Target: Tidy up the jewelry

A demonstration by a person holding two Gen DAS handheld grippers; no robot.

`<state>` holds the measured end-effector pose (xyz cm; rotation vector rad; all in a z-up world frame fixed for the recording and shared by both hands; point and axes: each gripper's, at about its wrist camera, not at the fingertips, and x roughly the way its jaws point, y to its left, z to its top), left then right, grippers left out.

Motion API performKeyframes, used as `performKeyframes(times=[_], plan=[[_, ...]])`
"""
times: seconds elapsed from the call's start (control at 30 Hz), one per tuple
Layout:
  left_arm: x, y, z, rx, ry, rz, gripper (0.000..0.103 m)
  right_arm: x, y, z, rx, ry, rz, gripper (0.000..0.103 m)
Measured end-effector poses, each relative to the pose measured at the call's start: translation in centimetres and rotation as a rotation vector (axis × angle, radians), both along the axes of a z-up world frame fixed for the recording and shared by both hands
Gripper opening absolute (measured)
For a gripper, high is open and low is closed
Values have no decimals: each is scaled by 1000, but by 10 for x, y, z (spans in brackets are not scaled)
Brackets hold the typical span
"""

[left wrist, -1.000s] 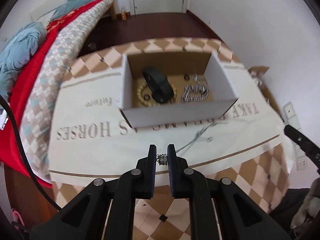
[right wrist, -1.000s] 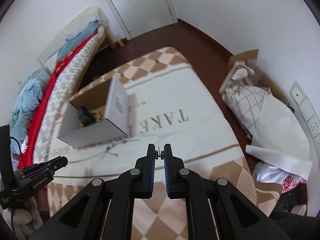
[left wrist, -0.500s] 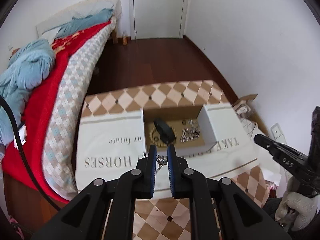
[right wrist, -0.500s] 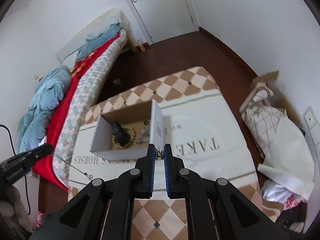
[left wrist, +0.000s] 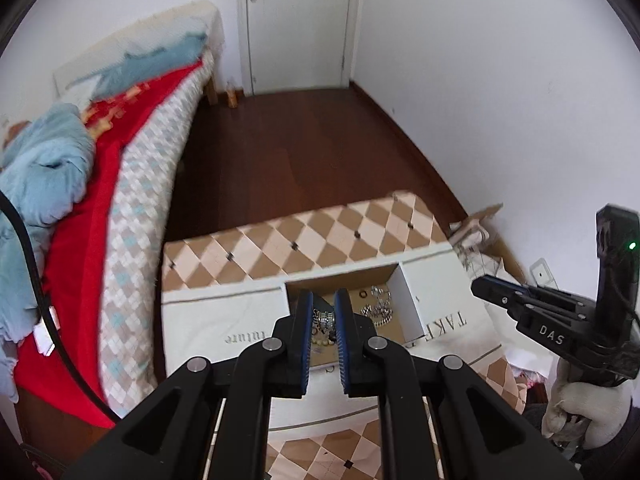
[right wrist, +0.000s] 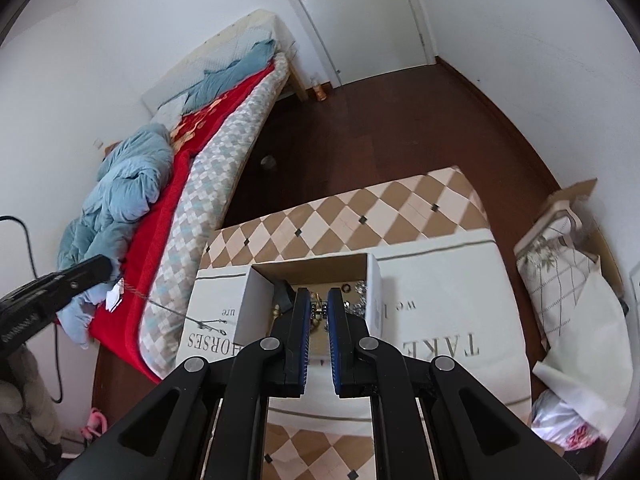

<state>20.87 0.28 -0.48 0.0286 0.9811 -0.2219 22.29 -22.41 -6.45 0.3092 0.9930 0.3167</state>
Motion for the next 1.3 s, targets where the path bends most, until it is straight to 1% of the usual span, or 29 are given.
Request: performKeyframes(times=[0.13,0.27,0.37,0.5,0.63,0.73,0.8,0.87,0.93,1.07,1.1,1.13,1.17,1.2,1.23,1.27,1.3], plan=[[25,-4,-26,-12,71,-8,8,22,11,-17,-7,69,34,9],[38,-9,-44,-31,116,-16,8,36,20,-37,-44,116,59,9],[43,-11,-50,-54,136,-22,8,41,25,-51,-58,144,68,9],[49,-12,-58,-44,151,-26,8,46,26,-64,-52,168,71,9],[53,-4,-77,-38,192,-3,8,51,28,-74,-48,197,78,9],[54,1,-96,-31,238,9,8,54,30,-82,-49,226,91,9],[54,3,-110,-28,279,11,9,57,31,-90,-47,261,101,9],[56,2,-125,-8,327,6,10,60,33,-96,-51,287,106,9],[58,3,-135,11,358,21,10,63,35,-102,-61,310,107,9],[60,4,-141,27,369,50,14,70,35,-107,-81,338,85,11],[60,4,-140,37,363,57,21,71,34,-107,-86,339,79,14],[61,5,-139,45,358,65,25,71,33,-106,-88,336,74,18],[62,5,-138,47,352,68,37,72,32,-106,-88,334,69,20],[62,6,-137,47,342,74,54,72,32,-106,-88,336,66,27],[62,8,-135,45,329,83,61,72,31,-106,-90,338,66,34],[62,9,-133,44,320,89,67,72,31,-105,-93,337,64,35],[62,10,-131,48,308,96,67,71,31,-105,-104,333,62,36]])
